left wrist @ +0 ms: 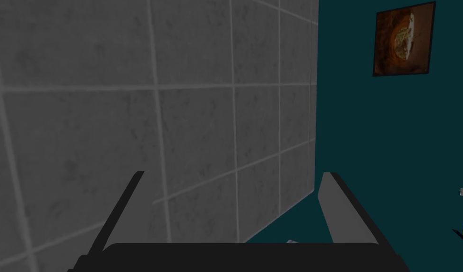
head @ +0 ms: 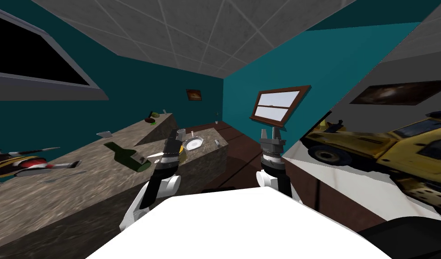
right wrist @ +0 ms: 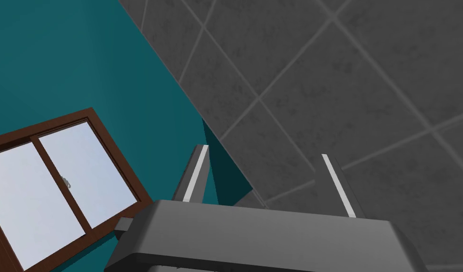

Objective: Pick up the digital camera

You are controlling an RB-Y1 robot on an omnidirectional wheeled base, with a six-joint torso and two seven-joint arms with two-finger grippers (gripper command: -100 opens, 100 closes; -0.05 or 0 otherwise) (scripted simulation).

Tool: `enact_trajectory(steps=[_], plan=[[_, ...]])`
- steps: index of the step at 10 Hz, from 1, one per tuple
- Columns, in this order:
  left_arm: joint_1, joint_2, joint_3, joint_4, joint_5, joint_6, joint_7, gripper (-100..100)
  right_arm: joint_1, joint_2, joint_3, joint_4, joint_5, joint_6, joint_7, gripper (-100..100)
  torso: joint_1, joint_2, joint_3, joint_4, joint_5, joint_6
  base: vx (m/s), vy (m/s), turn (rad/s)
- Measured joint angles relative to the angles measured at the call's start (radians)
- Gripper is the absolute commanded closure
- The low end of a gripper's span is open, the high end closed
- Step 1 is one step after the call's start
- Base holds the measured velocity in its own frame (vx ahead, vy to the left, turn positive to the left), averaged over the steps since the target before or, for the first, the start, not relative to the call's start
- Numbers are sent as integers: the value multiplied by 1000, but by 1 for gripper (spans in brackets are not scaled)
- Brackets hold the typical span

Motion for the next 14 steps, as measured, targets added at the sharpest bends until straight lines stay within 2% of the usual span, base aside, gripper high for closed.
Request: enact_trajectory(steps=[4,6,9,14], plan=[[-101,39,15,38,44,103,-24,-100,0,0,0,0,0,0,0,0,-1,-2,-1,0,0,-1,-65,46,-108],[-163,58,16,86,72,152,-43,-100,0,0,0,0,0,0,0,0,-1,-2,-1,0,0,0,-65,51,-124],[-220,75,16,110,100,229,-62,-100,0,0,0,0,0,0,0,0,-1,-3,-2,-1,0,-1,-55,44,-102],[-343,99,14,198,152,361,-100,-100,0,0,0,0,0,0,0,0,-2,-4,-2,-1,0,0,-42,31,-91]])
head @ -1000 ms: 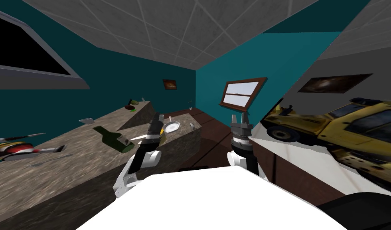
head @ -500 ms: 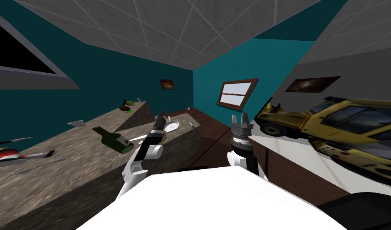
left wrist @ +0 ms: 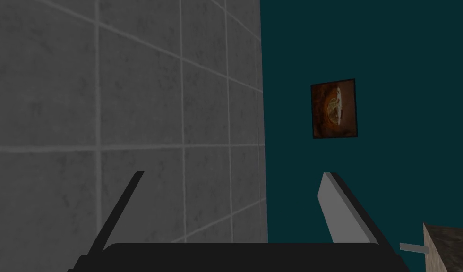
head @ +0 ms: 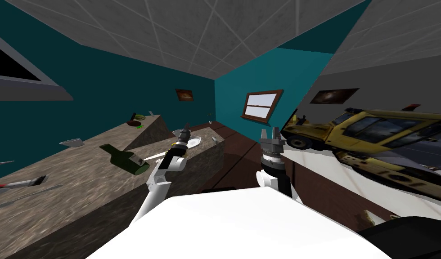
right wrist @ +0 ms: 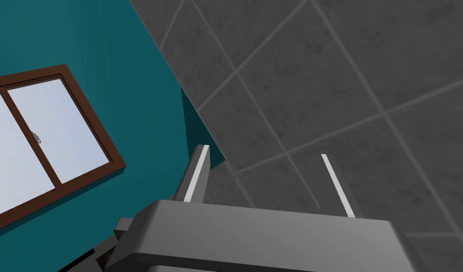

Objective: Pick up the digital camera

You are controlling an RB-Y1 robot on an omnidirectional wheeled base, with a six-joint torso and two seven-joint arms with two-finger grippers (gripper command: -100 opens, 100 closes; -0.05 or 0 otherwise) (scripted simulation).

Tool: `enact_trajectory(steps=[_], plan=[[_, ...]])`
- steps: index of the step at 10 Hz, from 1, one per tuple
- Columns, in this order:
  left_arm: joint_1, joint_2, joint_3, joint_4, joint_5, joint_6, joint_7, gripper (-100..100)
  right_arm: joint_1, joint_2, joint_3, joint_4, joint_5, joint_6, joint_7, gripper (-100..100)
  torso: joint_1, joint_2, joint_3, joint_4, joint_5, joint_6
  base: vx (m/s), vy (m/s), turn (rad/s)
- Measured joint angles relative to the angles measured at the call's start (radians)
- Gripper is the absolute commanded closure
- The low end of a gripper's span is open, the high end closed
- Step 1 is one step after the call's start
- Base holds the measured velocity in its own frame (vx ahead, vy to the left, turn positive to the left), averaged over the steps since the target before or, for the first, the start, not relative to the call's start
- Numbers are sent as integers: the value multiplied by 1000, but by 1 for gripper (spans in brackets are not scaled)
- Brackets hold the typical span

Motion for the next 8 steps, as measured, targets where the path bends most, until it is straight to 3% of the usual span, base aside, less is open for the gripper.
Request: enact_trajectory(steps=[3,6,8], plan=[[-84,7,-3,53,25,96,-24,-100,0,0,0,0,0,0,0,0,0,-1,0,0,0,-1,-37,33,-109],[-179,27,-7,141,61,180,-45,-100,0,0,0,0,0,0,0,0,0,-1,-1,0,0,0,-25,26,-78],[-204,31,-9,154,71,229,-52,-100,0,0,0,0,0,0,0,0,-1,-2,-1,0,0,-1,-12,14,-54]])
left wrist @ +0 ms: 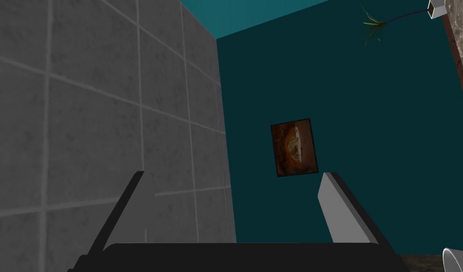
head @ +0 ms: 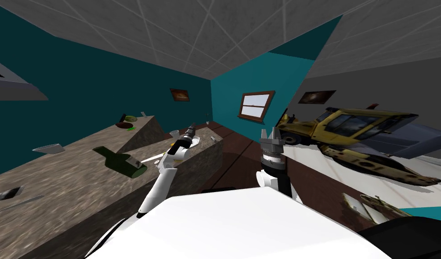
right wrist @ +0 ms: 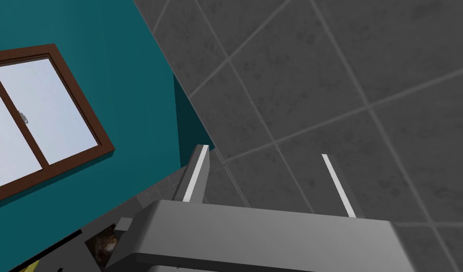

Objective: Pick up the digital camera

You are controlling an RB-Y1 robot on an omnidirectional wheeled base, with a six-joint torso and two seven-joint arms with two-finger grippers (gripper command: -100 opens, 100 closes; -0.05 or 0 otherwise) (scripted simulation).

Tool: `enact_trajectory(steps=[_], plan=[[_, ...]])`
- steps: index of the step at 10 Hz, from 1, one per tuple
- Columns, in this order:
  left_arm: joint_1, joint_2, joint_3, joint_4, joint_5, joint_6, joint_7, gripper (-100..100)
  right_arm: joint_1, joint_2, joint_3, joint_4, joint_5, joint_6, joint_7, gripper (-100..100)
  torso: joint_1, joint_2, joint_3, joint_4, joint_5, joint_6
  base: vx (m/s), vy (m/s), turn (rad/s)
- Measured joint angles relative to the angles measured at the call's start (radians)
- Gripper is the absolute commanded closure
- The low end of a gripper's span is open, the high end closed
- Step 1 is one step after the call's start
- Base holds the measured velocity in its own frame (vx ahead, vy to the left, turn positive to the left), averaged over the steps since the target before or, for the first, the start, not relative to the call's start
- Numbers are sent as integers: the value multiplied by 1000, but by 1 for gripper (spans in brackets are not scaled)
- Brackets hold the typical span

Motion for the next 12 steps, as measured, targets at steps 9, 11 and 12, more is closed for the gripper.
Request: enact_trajectory(steps=[9,11,12], plan=[[-197,37,-22,192,77,217,-50,-100,0,0,0,0,0,0,0,0,0,-1,-1,0,0,0,-6,15,-68],[-250,40,-29,236,91,278,-63,-100,0,0,0,0,0,0,0,0,0,-1,-1,0,0,0,4,19,-87],[-267,44,-34,261,100,305,-70,-100,0,0,0,0,0,0,0,0,0,-1,-1,0,0,0,3,8,14]])
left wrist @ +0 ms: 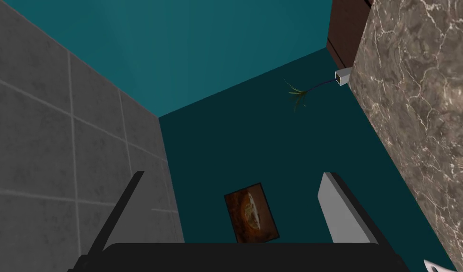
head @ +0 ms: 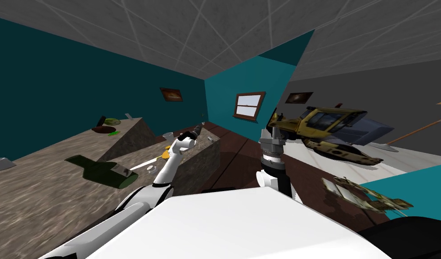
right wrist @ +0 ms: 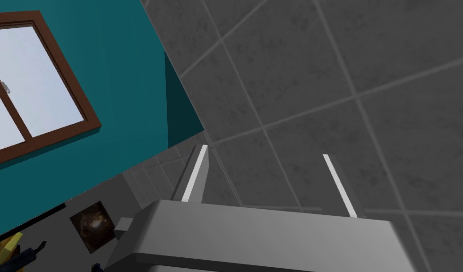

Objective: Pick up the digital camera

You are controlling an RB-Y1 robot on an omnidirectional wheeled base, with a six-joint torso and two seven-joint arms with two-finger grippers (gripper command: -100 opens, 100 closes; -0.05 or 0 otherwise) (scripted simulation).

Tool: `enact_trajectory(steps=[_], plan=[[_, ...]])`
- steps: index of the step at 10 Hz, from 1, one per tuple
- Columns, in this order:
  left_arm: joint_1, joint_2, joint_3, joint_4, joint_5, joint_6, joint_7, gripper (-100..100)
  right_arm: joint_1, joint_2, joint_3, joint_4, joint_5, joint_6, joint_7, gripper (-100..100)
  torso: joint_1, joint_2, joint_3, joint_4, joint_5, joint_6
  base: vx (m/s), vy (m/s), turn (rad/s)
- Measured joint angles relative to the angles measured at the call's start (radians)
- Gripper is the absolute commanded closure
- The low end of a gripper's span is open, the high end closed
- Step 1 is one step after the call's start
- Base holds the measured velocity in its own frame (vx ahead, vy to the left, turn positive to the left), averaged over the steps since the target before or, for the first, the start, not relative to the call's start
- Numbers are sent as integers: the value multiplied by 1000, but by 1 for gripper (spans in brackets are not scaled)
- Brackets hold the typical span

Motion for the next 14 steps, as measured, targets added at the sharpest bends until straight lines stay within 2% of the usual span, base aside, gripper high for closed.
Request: enact_trajectory(steps=[1,3,5,9,12,14], plan=[[-5,-4,-1,5,-2,22,-2,-100,0,0,0,0,0,0,0,0,0,0,0,0,0,0,10,8,-108],[-45,-3,-10,49,8,78,-14,-100,0,0,0,0,0,0,0,0,0,0,0,0,0,0,15,18,-83],[-102,4,-21,119,27,126,-29,-100,0,0,0,0,0,0,0,0,0,-1,-1,0,0,0,12,13,-18],[-161,11,-32,190,44,219,-43,-100,0,0,0,0,0,0,0,0,0,0,0,0,0,0,17,11,-52],[-238,21,-49,277,68,299,-61,-100,0,0,0,0,0,0,0,0,0,-2,-1,0,0,0,30,16,-66],[-262,21,-55,318,72,344,-67,-100,0,0,0,0,0,0,0,0,-1,-1,-1,0,0,0,18,8,-29]])
